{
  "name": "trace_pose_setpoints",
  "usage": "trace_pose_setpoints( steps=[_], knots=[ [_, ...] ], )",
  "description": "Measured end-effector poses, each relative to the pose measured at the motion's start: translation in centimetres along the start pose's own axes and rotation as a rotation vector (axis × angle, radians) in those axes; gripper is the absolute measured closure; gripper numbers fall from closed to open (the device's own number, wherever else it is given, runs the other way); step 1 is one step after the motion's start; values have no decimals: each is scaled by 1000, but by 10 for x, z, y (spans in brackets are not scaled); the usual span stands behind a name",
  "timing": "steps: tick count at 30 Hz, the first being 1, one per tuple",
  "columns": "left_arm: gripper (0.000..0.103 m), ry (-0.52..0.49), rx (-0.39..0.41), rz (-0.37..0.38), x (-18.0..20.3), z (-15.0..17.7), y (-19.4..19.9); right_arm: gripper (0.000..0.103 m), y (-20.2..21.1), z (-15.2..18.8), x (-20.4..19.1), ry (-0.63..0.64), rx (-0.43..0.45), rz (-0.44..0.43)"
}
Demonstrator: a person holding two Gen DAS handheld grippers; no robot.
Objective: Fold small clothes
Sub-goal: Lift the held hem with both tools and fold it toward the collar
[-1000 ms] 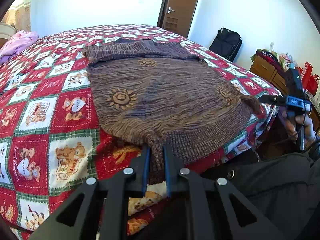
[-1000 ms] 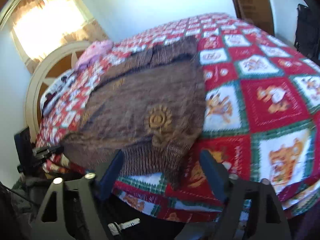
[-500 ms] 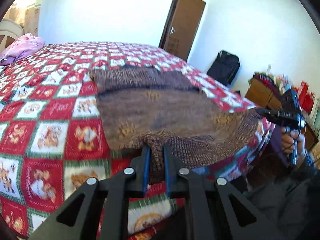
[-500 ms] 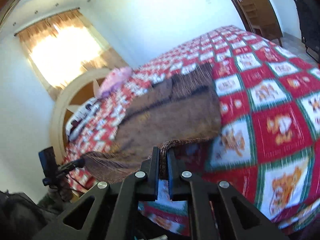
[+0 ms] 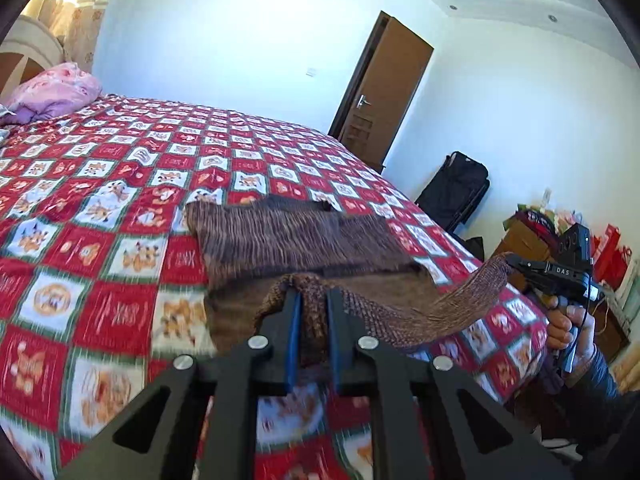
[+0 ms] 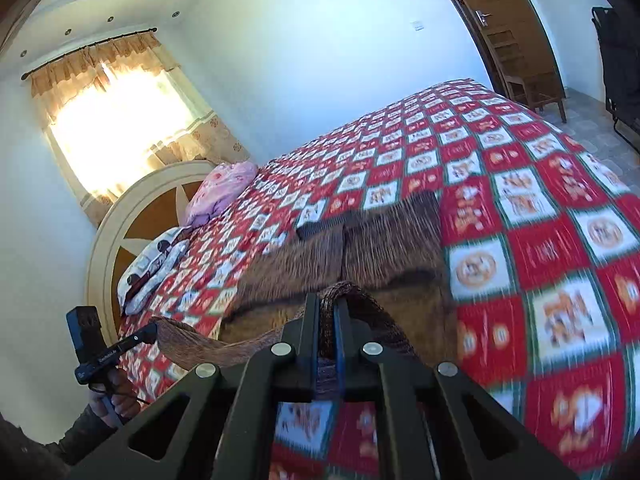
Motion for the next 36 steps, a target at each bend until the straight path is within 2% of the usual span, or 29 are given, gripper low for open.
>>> trace_pose_setpoints(
  steps=[8, 17, 25, 29, 34, 36],
  knots=[
    [90, 73, 8, -4, -33, -39, -38, 97, -50, -48, -1, 15, -13, 23],
    [90, 78, -4, -31, -61, -82, -87, 97, -103, -91, 23, -35, -28, 73],
    [90, 109, -63, -58, -87, -86, -143, 97, -162, -105, 68, -121, -100, 140],
    [90, 136, -94, -94, -104, -85, -168, 97, -200, -112, 91, -162, -137, 161],
    [90, 238, -108, -145, -137, -84, -193, 96, -251, -119, 125, -202, -163, 197],
    [90, 265, -108, -155, -143, -81, -191, 88, -259, -120, 130, -197, -165, 230]
  ],
)
Point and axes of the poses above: each gripper's, at about its wrist camera, not at the fingertips, and y roughly against the way its jaws point, x to its right, z to its underside, the point moved 6 cm from there along -y, roughly the way its jaws point, and after that the axes turned 2 degrees about -y, right-handed, at the moved point
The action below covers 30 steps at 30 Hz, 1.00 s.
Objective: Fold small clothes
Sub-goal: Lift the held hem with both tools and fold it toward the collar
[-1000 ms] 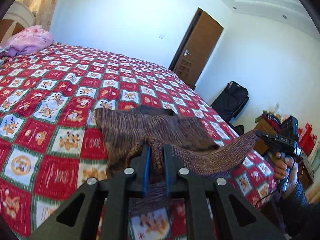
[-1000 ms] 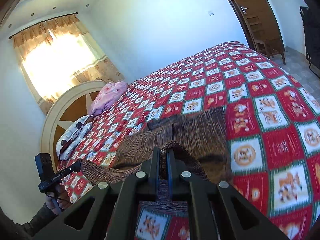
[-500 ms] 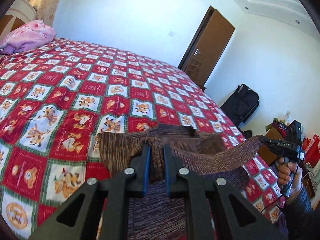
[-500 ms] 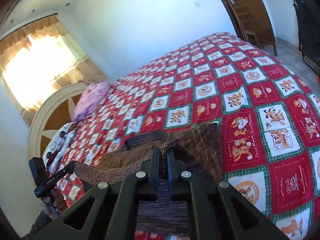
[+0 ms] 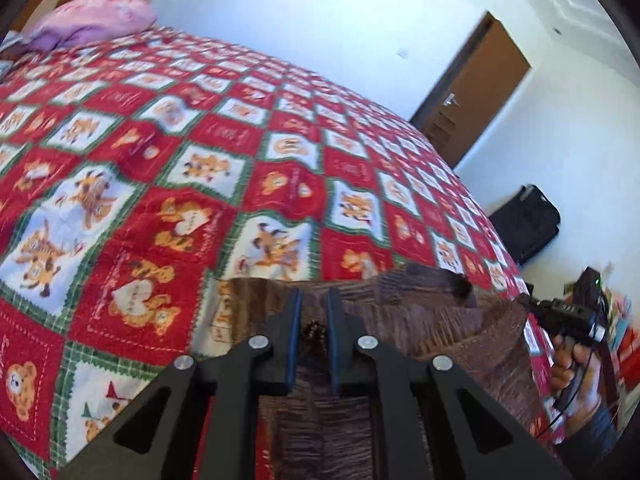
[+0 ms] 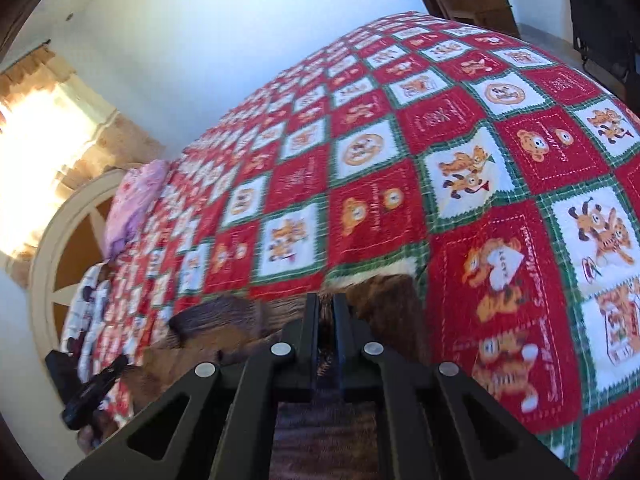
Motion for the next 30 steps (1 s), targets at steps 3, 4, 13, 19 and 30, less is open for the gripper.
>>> trace_pose_setpoints(
  steps=[3, 4, 13, 19, 30],
  knots=[
    [81, -59, 8, -19, 5, 11, 12, 16, 4, 2, -3, 39, 27, 9],
    [70, -131, 8, -58, 9, 18, 18, 16, 10, 5, -5, 64, 45, 1],
    [32, -507, -35, -189, 44, 69, 41, 16, 7, 104, -72, 359, -327, -128],
    [32, -519, -50, -356, 38, 45, 3, 16, -36, 92, -88, 426, -304, 11],
    [32, -218, -17, -414, -23, 10, 9, 16, -2, 20, -82, 339, 25, 40]
  ],
)
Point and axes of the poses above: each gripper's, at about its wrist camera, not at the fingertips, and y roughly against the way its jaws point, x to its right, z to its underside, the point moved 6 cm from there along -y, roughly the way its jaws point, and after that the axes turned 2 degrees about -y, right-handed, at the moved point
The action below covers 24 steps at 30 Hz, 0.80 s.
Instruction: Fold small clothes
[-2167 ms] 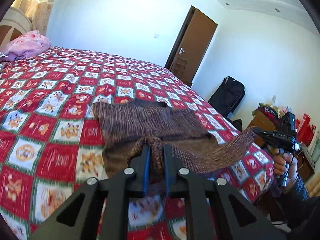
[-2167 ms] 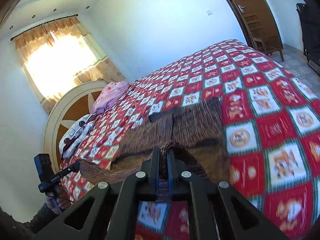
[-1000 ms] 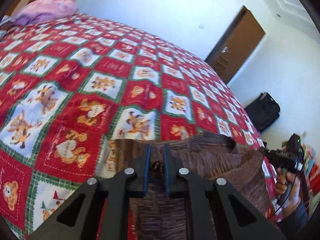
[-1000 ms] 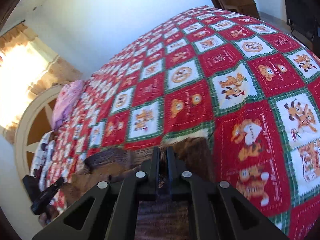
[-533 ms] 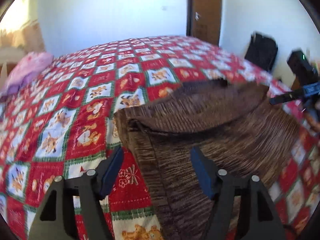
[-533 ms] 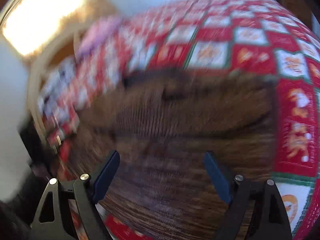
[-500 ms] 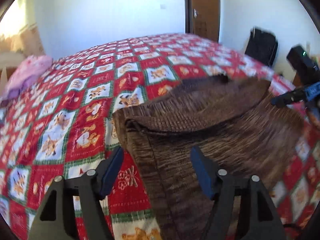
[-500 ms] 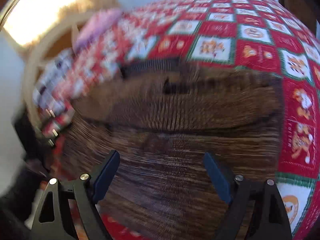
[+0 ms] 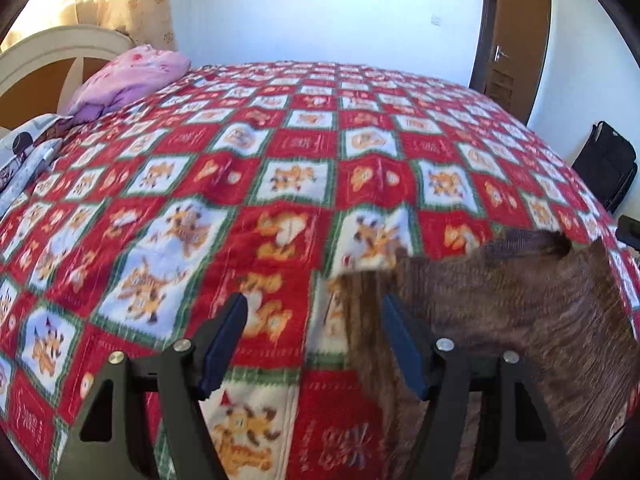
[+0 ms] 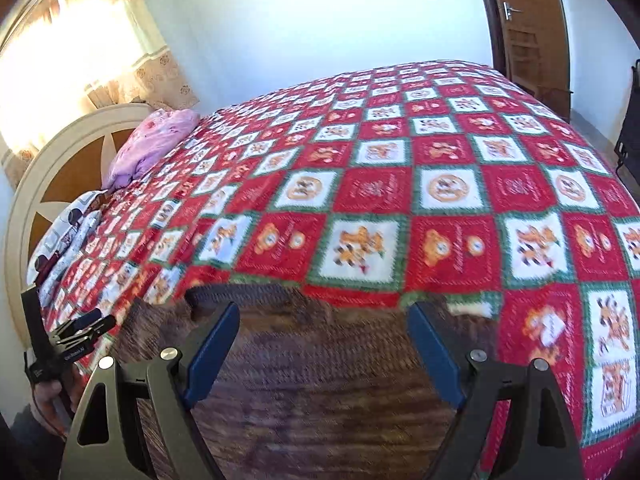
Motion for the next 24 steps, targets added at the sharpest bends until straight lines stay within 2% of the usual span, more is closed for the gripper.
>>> trace_pose_setpoints(
  steps=[3, 5, 7, 8, 10, 12, 15, 18, 20, 22, 24],
  knots=[
    [32, -27, 9, -2, 9, 16, 11, 16, 0, 22, 9, 5, -36, 9],
    [29, -51, 21, 4, 17, 22, 19, 16, -5, 41, 15, 17, -101, 18],
    [22, -77, 18, 6, 25, 29, 21, 16, -15, 59, 26, 46, -171, 86],
    [22, -89, 4, -6, 28, 33, 19, 16, -16, 66, 36, 60, -183, 144],
    [22, -108, -15, -24, 32, 40, 16, 16, -13, 67, 47, 68, -163, 181],
    [22, -119, -11, -56, 31, 46, 16, 16, -8, 66, 63, 11, -171, 215],
    [22, -117, 1, -66, 28, 49, 22, 16, 9, 63, 73, -82, -138, 161],
    [22, -92, 3, -66, 21, 54, 28, 16, 31, 64, 59, -43, -78, 142],
    [22, -69, 12, -49, 18, 59, 34, 16, 35, 69, 44, 4, -78, 115],
    [22, -47, 21, -46, 14, 63, 38, 16, 33, 74, 34, 57, -86, 148],
    [18, -15, 21, -73, 7, 68, 39, 16, 26, 76, 33, 84, -103, 186]
  ],
)
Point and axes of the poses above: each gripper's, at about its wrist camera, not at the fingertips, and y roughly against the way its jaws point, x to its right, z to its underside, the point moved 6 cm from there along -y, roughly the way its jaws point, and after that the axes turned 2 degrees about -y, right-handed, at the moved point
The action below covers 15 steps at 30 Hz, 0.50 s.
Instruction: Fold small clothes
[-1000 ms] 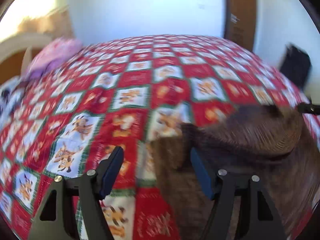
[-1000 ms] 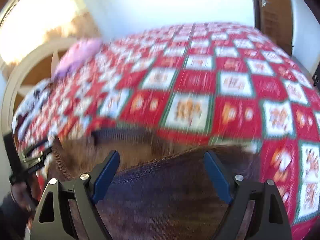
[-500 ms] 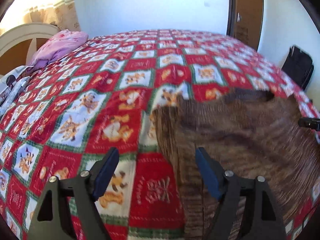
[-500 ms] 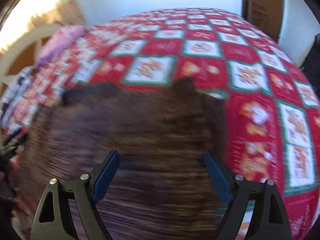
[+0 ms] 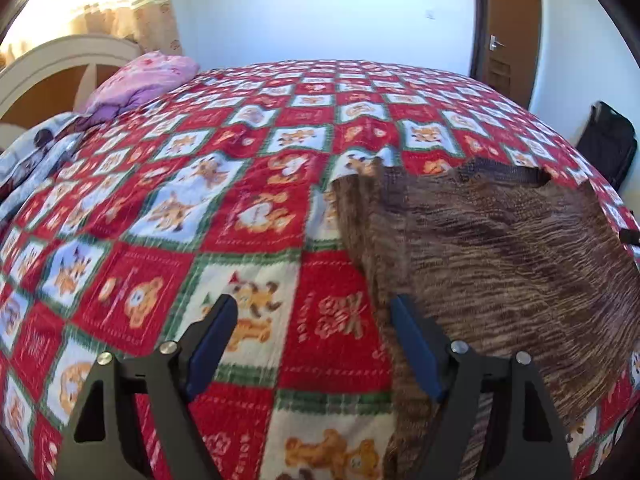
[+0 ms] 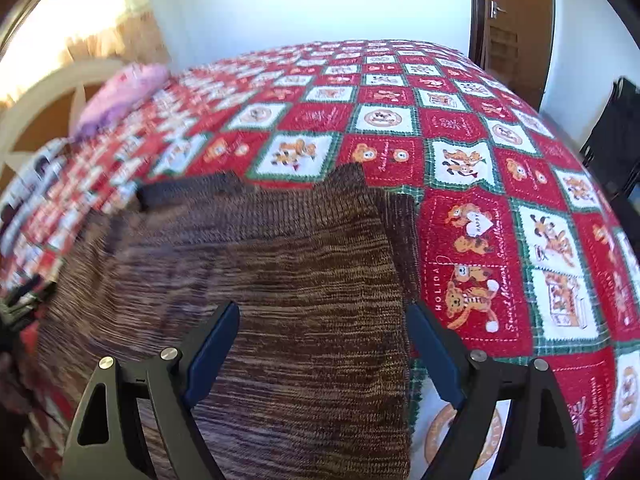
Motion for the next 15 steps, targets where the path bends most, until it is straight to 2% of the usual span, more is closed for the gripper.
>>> trace_pose_setpoints(
  steps=[1, 3, 5, 9, 10, 13, 15],
  knots=[
    [16, 8, -6, -1, -2, 2, -1, 17, -5, 1, 2, 2, -13, 14],
    [16, 12, -15, 2, -3, 5, -2, 18, -18, 4, 16, -9, -58, 109],
    [15, 20, -15, 7, -5, 8, -2, 19, -25, 9, 31, -42, -81, 160],
    [13, 54, -12, 33, -8, 11, -6, 19, -14, 8, 39, -52, -65, 193],
    [11, 67, -18, 37, -10, 11, -6, 18, -10, 3, 35, -42, -42, 196],
    [7, 113, -32, 70, -15, 14, -11, 18, 2, -18, 13, -4, 42, 113],
    [5, 142, -38, 90, -18, 15, -13, 18, -5, -27, 8, -9, 32, 105]
  ],
)
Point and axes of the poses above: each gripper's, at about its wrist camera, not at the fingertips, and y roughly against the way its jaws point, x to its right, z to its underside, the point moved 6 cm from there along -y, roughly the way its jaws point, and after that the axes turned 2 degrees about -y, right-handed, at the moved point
